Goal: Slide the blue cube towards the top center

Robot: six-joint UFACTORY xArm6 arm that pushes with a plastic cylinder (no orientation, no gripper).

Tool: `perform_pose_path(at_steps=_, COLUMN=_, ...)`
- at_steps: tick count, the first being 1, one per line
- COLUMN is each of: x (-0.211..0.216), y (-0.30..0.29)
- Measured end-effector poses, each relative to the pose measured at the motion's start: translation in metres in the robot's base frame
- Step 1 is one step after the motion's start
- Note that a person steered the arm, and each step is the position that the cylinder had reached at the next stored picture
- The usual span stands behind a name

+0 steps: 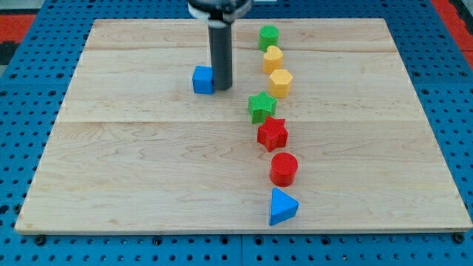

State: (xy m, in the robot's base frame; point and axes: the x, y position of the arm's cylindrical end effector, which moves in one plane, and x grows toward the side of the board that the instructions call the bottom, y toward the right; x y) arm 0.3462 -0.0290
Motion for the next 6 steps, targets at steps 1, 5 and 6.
perform_pose_path(at_steps=1, x=-0.001, y=-0.002)
perform_pose_path(at_steps=5, x=-0.060, y=-0.033)
perform_pose_path(at_steps=6, x=-0.095, y=-0.024)
